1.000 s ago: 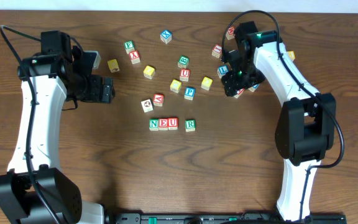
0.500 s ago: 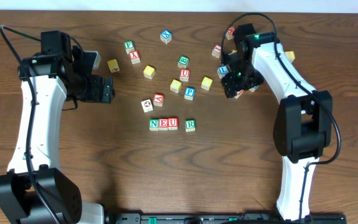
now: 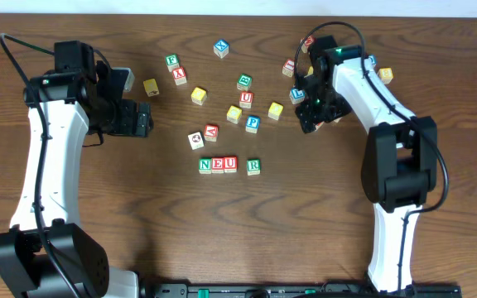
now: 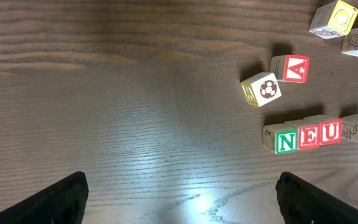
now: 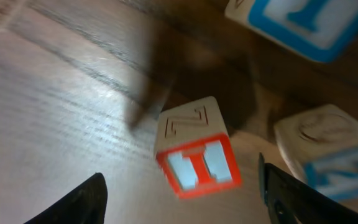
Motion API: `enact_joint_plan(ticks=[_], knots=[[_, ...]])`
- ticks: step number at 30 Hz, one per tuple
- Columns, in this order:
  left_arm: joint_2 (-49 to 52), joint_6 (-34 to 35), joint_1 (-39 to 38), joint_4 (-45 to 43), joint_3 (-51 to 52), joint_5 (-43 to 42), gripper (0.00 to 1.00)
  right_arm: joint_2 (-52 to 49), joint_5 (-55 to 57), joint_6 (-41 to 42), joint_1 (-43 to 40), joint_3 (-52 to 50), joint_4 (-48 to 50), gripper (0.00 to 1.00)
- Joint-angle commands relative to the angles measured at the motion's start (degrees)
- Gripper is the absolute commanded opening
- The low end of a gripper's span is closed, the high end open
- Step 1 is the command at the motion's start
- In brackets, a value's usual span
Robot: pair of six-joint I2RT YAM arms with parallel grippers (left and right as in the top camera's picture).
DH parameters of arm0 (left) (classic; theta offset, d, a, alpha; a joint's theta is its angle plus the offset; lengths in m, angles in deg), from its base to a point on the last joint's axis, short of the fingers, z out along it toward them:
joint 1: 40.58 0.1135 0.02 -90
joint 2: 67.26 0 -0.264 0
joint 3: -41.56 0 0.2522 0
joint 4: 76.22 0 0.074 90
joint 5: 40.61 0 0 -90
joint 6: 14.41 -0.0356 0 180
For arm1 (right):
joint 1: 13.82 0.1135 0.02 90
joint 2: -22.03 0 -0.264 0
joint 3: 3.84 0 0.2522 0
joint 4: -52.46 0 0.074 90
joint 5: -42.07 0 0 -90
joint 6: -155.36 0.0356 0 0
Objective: Spell out NEURIPS
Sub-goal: 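Lower the right gripper over the red I block and align, then close the right gripper on the red I block and lift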
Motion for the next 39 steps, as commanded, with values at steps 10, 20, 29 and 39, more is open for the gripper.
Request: enact_joint_plan(ticks=[10, 20, 29, 39], knots=[[-0.8, -0.7, 0.0, 0.3, -1.2, -0.7, 0.95, -1.8, 0.4, -0.3, 0.2, 0.3, 1.6, 0.71], [-0.8, -0.7, 0.0, 0.3, -1.2, -0.7, 0.95, -1.8, -1.5, -5.3, 0.4, 0.3, 3.3, 0.69], [-0.8, -0.7, 0.0, 0.3, -1.2, -0.7, 0.95, -1.8, -1.5, -8.2, 0.4, 0.3, 4.2, 0.54], [-0.8, -0.7, 0.0, 0.3, -1.2, -0.7, 0.95, -1.8, -1.5, -8.2, 0.4, 0.3, 3.8, 0.34]])
